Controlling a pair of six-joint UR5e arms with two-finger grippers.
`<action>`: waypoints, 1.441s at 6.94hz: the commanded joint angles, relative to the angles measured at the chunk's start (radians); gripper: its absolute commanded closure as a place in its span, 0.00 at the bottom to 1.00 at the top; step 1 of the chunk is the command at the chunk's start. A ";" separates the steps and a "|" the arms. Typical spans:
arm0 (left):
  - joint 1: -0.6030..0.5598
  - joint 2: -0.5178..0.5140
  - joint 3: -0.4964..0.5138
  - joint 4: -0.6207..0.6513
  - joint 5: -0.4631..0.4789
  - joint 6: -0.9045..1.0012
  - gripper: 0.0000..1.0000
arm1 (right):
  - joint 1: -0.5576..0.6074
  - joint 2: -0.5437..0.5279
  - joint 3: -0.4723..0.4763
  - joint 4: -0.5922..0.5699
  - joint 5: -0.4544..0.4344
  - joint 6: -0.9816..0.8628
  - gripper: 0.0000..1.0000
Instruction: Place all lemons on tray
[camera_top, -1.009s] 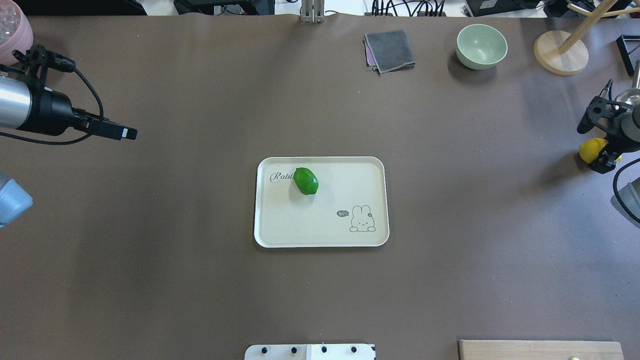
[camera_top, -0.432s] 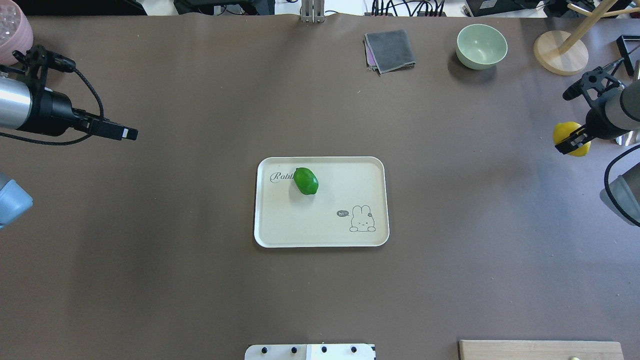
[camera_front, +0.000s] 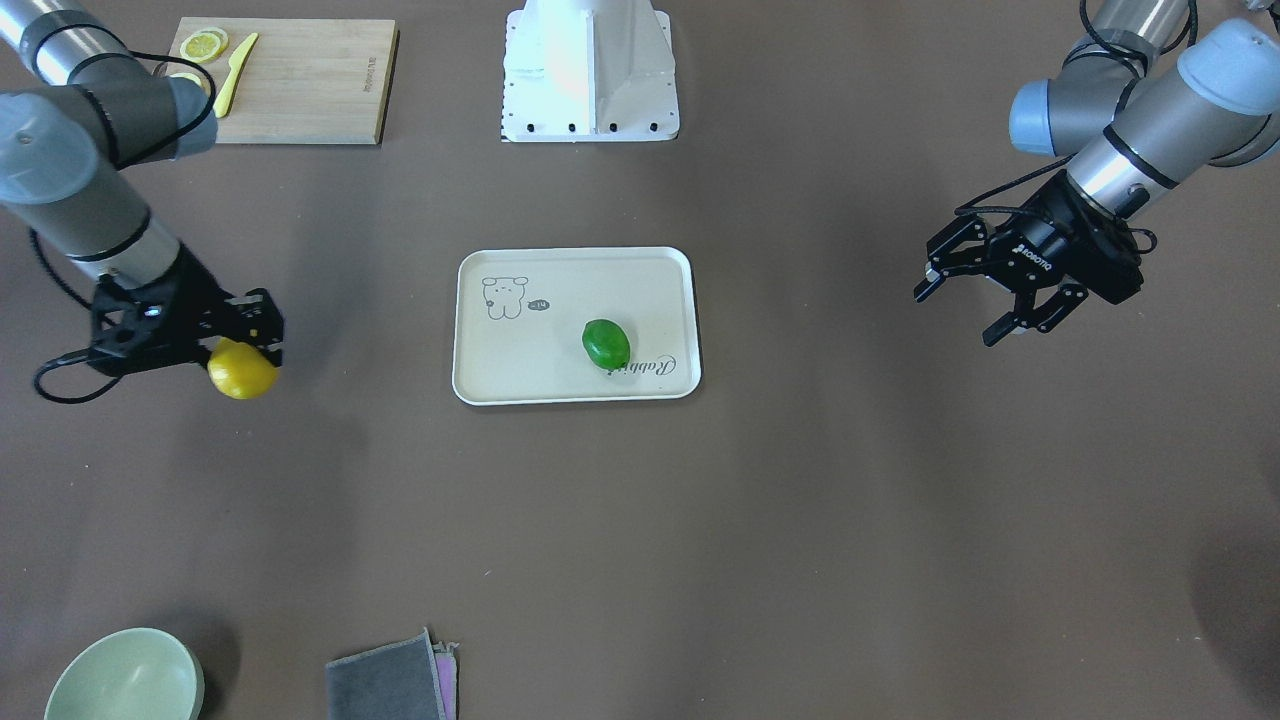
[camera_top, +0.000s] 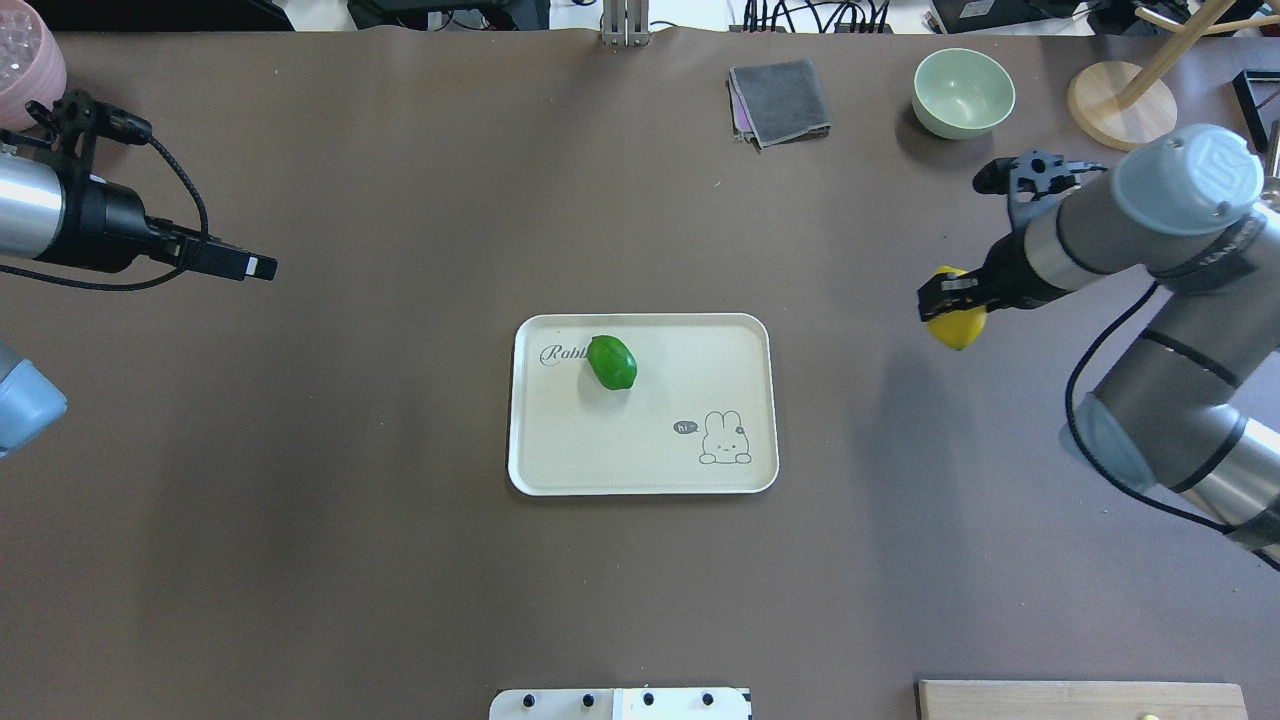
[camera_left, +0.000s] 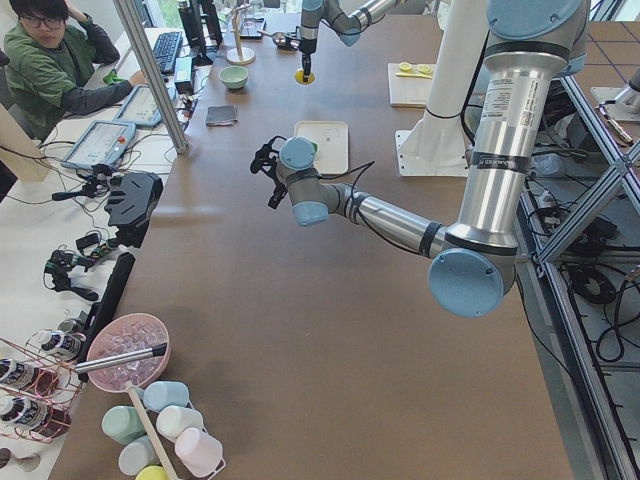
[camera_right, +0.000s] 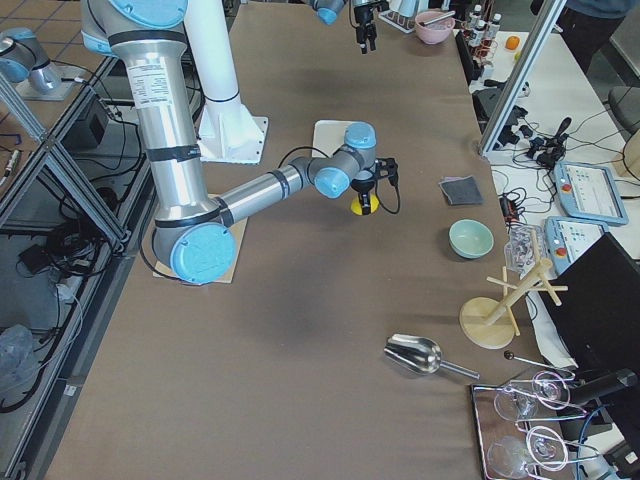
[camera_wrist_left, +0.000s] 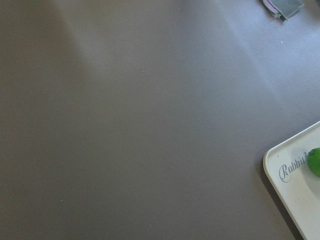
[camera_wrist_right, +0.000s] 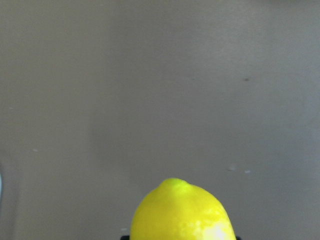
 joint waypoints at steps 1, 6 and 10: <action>0.001 0.000 -0.001 -0.013 -0.001 -0.006 0.01 | -0.211 0.152 -0.005 -0.012 -0.159 0.338 1.00; 0.003 0.000 0.001 -0.016 -0.002 -0.006 0.01 | -0.268 0.322 -0.002 -0.323 -0.332 0.308 0.00; -0.026 0.032 0.018 0.002 -0.003 0.088 0.01 | 0.078 0.184 0.076 -0.408 0.002 -0.263 0.00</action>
